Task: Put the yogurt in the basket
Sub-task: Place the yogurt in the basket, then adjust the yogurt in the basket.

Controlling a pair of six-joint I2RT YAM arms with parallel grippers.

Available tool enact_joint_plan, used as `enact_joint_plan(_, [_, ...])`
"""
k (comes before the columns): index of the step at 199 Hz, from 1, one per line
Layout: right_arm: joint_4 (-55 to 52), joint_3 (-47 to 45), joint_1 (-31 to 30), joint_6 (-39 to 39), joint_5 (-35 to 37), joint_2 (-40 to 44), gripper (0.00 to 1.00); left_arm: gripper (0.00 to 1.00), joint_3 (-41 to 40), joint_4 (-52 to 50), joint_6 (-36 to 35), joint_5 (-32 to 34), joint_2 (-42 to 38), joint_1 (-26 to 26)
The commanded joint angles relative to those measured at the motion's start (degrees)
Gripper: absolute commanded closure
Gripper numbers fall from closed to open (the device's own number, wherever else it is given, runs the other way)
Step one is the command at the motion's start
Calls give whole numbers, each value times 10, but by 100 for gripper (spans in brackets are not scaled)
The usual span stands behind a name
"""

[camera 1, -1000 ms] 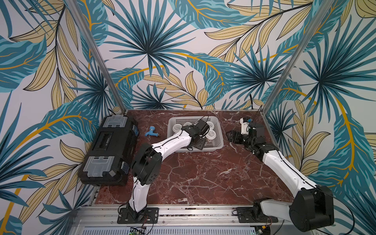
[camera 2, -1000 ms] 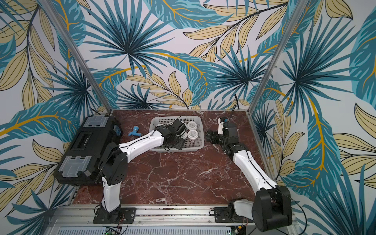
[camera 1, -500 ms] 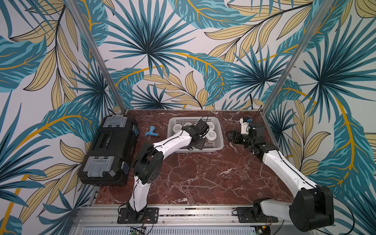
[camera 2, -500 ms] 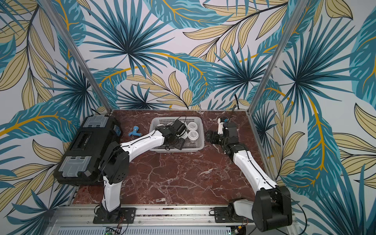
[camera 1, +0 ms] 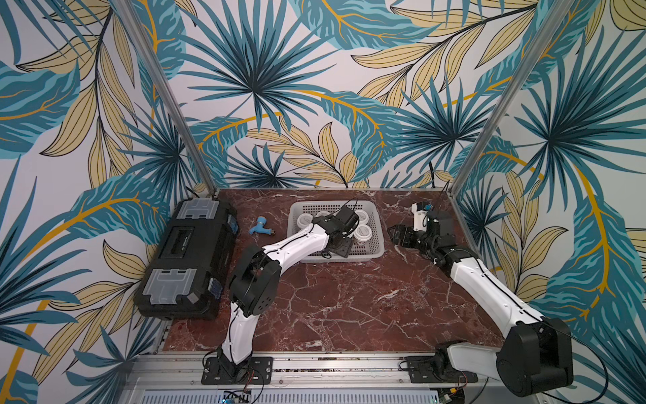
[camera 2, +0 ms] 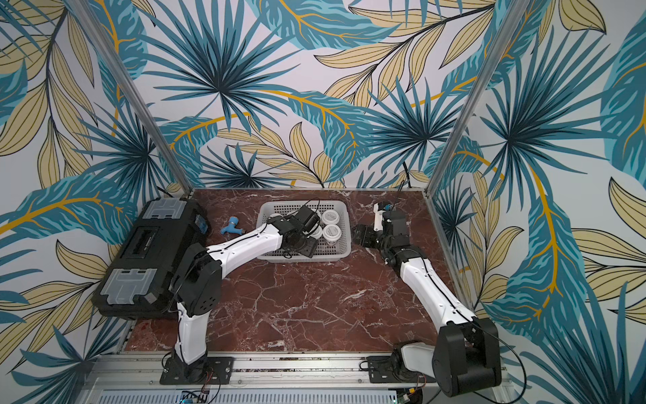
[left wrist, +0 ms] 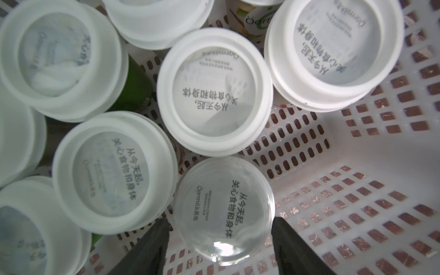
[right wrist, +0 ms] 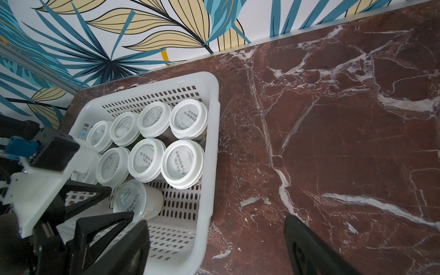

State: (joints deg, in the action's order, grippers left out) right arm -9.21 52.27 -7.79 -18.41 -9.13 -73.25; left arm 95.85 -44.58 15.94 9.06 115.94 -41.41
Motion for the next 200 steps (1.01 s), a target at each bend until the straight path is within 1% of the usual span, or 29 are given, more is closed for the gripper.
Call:
enact_joint_plan(1, [10,1,2,7,-8,-3,9,27,-16,-6,2,-14,-23,1])
enact_joint_plan(47, [10,1,2,7,-10,-4,9,27,1,-6,3,-26,-60,-9])
enact_joint_plan(65, [10,1,2,6,-10,-5,9,27,0,8,3,-26,-82,-18])
enact_joint_plan(90, [9,1,2,6,-10,-4,9,27,-11,31,6,1,-126,-30])
enact_joint_plan(109, [8,3,2,6,-13,-2,9,27,-40,61,14,32,-172,-38])
enact_joint_plan(128, [-27,30,2,13,-28,-11,9,27,-95,111,22,61,-227,-39])
enact_joint_plan(137, [-61,45,1,16,-41,-21,11,26,-125,138,23,80,-254,-39])
enact_joint_plan(154, [-81,64,-4,21,-67,-38,15,26,-187,208,21,114,-297,-31])
enact_joint_plan(163, [-94,75,-11,23,-73,-45,18,24,-222,249,22,126,-319,-23])
enact_joint_plan(170, [-105,86,-21,26,-69,-49,18,23,-253,278,23,144,-338,-19])
enact_joint_plan(183, [-134,112,-49,30,-40,-56,19,22,-324,373,18,183,-373,-16])
enact_joint_plan(200, [-159,148,-100,43,-4,-74,19,22,-408,486,16,205,-400,-3])
